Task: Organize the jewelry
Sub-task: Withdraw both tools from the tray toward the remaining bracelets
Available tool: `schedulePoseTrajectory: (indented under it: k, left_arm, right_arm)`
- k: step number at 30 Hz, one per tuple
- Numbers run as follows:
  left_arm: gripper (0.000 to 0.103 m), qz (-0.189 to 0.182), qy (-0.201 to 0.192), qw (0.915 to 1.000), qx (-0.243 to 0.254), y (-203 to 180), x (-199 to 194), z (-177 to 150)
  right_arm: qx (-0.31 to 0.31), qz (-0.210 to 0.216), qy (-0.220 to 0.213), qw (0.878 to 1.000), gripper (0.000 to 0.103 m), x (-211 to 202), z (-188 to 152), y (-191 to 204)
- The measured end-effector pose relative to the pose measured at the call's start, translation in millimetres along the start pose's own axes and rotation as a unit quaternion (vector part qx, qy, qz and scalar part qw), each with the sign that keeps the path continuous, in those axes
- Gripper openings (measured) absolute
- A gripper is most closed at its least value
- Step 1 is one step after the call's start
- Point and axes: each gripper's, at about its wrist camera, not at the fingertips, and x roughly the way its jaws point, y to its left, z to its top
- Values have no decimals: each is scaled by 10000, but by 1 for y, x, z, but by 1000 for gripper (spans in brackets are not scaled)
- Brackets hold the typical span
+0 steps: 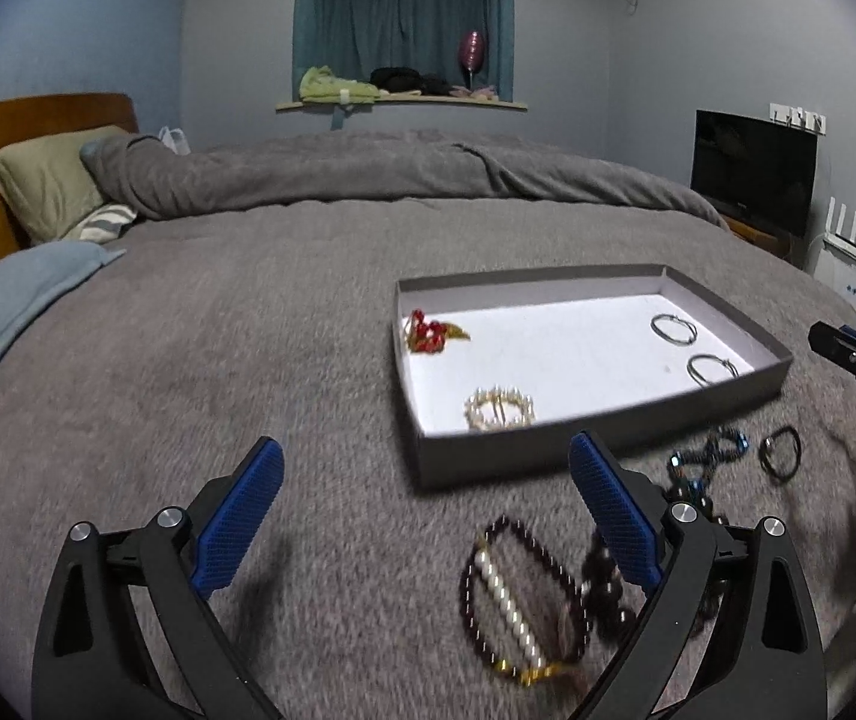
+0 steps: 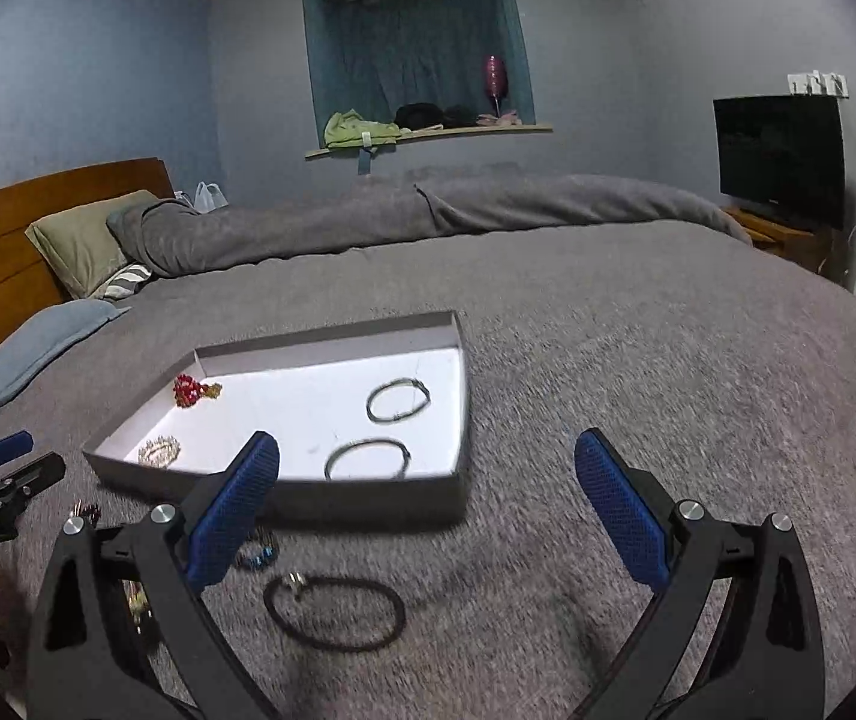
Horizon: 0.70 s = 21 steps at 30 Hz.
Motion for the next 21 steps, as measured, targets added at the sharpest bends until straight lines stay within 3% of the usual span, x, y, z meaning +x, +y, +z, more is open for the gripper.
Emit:
schedulePoseTrajectory:
  k: [9,12,21]
  left_arm:
    - [96,-183,191,9996,-137,8,-19,-22]
    - [96,-482,394,9979,-171,5,-21,-33]
    - [96,-691,509,9962,136,-11,-28,-46]
  right_arm:
    - [325,122,274,9990,98,-14,-23,-15]
    - [278,152,366,9988,98,-17,-30,-13]
    - [-193,379,677,9968,98,-15,-45,14]
